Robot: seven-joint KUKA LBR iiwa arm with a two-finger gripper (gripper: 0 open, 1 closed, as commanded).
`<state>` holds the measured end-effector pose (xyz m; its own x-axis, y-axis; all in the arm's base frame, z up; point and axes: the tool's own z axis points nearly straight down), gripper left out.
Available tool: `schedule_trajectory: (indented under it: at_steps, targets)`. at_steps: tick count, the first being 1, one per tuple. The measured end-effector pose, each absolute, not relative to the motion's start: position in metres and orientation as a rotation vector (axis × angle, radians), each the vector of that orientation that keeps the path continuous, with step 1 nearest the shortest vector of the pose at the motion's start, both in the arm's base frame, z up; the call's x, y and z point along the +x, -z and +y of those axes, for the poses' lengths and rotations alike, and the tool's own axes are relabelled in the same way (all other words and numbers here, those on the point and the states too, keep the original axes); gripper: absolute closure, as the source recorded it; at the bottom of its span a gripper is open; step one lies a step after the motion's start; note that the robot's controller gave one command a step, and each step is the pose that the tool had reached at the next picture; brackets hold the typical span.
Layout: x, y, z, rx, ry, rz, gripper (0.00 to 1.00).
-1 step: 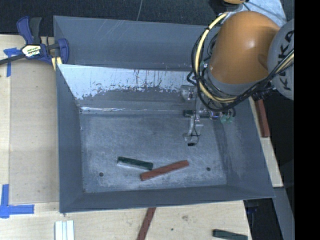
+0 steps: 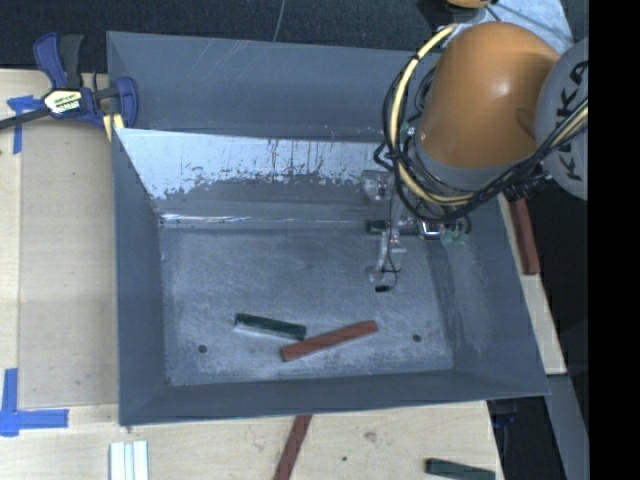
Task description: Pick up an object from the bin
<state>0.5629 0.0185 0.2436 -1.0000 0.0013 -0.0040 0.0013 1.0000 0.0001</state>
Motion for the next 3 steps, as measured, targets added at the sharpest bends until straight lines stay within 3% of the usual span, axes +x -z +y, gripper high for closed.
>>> schedule_trajectory:
  at_steps: [1,2,3]
  targets:
    - [0.551,-0.193,0.043,0.012,-0.001,3.132,0.0]
    - [0.504,-0.155,0.035,0.064,-0.001,3.139,0.0]
    - [0.509,-0.116,0.078,-0.149,0.001,3.136,0.0]
